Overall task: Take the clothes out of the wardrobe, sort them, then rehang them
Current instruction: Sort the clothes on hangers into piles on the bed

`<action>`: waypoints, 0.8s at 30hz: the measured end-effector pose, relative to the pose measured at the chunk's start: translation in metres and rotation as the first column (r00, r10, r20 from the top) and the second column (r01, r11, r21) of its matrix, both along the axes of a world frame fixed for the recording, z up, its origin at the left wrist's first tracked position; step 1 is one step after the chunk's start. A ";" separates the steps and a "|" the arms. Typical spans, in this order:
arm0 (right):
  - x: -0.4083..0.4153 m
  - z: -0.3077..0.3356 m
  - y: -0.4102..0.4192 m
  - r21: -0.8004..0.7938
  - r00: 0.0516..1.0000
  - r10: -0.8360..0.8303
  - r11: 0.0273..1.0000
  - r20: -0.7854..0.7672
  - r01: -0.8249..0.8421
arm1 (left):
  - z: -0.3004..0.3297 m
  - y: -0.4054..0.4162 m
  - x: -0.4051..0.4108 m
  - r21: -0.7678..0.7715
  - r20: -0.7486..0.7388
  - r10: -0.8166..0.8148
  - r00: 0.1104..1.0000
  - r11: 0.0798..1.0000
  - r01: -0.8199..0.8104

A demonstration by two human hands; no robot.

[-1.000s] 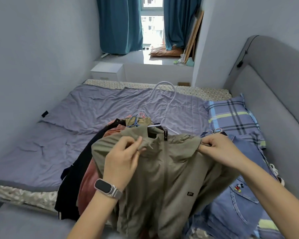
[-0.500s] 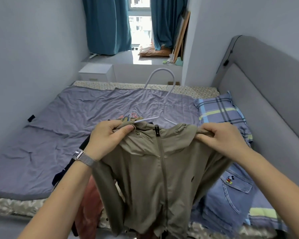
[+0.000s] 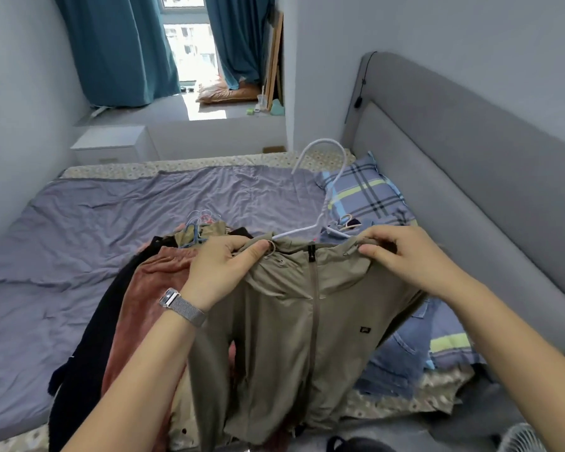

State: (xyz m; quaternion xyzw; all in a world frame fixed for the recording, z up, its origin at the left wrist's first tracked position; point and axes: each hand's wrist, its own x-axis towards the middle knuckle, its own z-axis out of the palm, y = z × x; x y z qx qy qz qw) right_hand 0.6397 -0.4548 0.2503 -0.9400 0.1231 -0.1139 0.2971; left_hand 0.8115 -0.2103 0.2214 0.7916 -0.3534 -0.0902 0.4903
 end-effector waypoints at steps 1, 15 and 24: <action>-0.006 -0.002 -0.003 -0.028 1.000 -0.028 0.999 -0.008 0.028 | -0.002 -0.006 -0.003 -0.006 -0.002 -0.015 1.000 1.000 0.015; -0.016 -0.004 -0.065 -0.148 0.929 -0.305 0.929 0.209 0.339 | -0.014 -0.094 0.006 0.150 0.138 -0.233 0.963 0.966 0.213; 0.028 -0.031 -0.158 0.015 0.935 -0.336 0.942 0.112 0.336 | -0.043 -0.183 0.041 0.118 0.026 -0.191 0.981 0.975 0.186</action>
